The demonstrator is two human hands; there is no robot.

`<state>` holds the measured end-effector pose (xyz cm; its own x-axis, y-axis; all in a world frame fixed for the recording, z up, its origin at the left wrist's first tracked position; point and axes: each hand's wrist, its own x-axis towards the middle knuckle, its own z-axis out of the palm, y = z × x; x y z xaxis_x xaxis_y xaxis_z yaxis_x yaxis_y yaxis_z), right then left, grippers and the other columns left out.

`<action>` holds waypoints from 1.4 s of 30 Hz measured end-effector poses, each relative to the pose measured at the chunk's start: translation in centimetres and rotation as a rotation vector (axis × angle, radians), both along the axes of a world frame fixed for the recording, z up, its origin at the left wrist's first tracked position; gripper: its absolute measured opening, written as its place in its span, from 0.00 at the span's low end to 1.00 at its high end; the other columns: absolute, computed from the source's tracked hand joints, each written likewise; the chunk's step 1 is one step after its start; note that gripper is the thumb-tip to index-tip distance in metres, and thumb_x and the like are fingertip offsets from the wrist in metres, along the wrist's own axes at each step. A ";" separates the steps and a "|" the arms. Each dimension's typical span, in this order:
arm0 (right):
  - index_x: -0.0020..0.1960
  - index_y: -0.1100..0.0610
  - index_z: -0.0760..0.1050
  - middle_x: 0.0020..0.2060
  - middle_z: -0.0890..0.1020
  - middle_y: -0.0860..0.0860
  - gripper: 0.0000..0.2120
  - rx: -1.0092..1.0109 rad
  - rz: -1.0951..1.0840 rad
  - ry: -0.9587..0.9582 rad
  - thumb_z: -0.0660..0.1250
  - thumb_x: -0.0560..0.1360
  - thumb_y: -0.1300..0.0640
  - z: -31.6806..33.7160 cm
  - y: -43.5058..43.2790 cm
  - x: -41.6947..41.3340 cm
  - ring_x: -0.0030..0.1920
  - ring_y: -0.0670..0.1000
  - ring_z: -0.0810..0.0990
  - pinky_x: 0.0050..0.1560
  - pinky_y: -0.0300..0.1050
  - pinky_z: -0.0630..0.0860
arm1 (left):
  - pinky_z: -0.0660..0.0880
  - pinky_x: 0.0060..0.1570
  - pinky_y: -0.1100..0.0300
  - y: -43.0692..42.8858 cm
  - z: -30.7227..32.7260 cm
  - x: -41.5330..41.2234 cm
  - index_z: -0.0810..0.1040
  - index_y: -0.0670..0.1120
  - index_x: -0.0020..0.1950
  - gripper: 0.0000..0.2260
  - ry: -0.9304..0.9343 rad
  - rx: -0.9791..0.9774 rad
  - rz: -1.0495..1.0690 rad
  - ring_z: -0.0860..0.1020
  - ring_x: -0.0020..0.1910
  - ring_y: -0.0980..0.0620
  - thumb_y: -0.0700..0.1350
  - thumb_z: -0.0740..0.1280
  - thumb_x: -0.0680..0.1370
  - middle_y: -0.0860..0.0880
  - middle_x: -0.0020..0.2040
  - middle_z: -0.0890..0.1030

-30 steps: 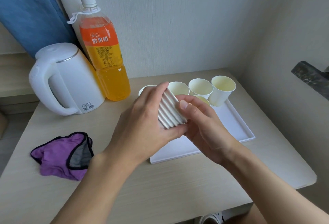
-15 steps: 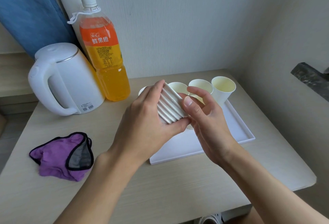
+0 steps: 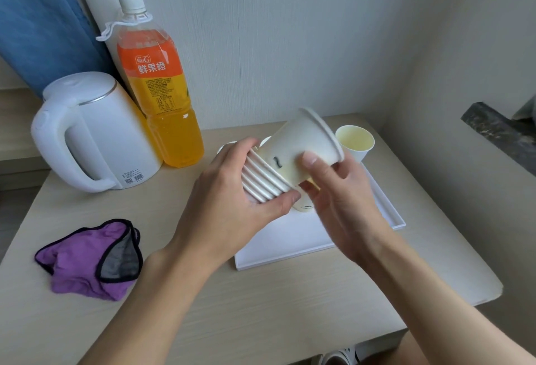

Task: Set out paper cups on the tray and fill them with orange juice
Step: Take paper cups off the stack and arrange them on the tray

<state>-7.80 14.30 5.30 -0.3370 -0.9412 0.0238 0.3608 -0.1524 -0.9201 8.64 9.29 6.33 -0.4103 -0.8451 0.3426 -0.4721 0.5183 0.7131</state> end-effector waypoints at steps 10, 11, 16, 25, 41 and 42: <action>0.72 0.52 0.61 0.60 0.75 0.50 0.37 0.086 -0.626 0.463 0.74 0.67 0.54 -1.1 1.6 -4.7 0.56 0.47 0.78 0.53 0.35 0.76 | 0.65 0.49 0.76 0.1 -0.3 -0.9 0.73 0.51 0.72 0.41 0.014 0.034 0.007 0.70 0.52 0.60 0.66 0.76 0.63 0.56 0.59 0.76; 0.74 0.52 0.60 0.61 0.74 0.48 0.39 0.138 -0.639 0.524 0.74 0.68 0.55 -1.6 1.6 -5.4 0.57 0.47 0.77 0.53 0.35 0.75 | 0.65 0.49 0.76 0.2 -0.3 -0.9 0.73 0.51 0.73 0.41 0.016 0.035 0.000 0.70 0.52 0.60 0.67 0.76 0.63 0.56 0.59 0.75; 0.71 0.54 0.59 0.59 0.74 0.50 0.36 0.418 -0.568 0.670 0.74 0.68 0.61 -4.8 0.9 -8.5 0.57 0.52 0.75 0.48 0.40 0.73 | 0.66 0.48 0.75 0.6 -0.2 -1.3 0.72 0.51 0.73 0.40 0.017 0.047 -0.014 0.69 0.52 0.61 0.63 0.77 0.64 0.58 0.59 0.74; 0.70 0.55 0.59 0.58 0.75 0.53 0.36 0.514 -0.422 0.723 0.75 0.68 0.61 -8.0 -1.0 -9.4 0.55 0.53 0.75 0.38 0.36 0.70 | 0.69 0.51 0.62 0.6 -0.5 -1.3 0.73 0.52 0.72 0.40 0.009 0.052 -0.009 0.70 0.53 0.59 0.65 0.78 0.64 0.57 0.59 0.75; 0.60 0.53 0.73 0.50 0.82 0.50 0.24 0.608 -0.395 0.536 0.77 0.67 0.62 -9.3 -0.9 -9.9 0.52 0.52 0.80 0.41 0.42 0.73 | 0.70 0.52 0.60 0.8 -0.3 -1.1 0.73 0.51 0.72 0.39 -0.002 0.051 -0.025 0.71 0.53 0.58 0.63 0.80 0.66 0.56 0.61 0.76; 0.61 0.53 0.72 0.51 0.81 0.50 0.26 0.616 -0.401 0.535 0.77 0.67 0.60 -9.4 -1.0 -9.9 0.53 0.52 0.79 0.41 0.43 0.73 | 0.71 0.52 0.60 0.7 -0.3 -1.1 0.73 0.51 0.72 0.39 -0.003 0.050 -0.023 0.71 0.53 0.57 0.63 0.80 0.65 0.55 0.61 0.76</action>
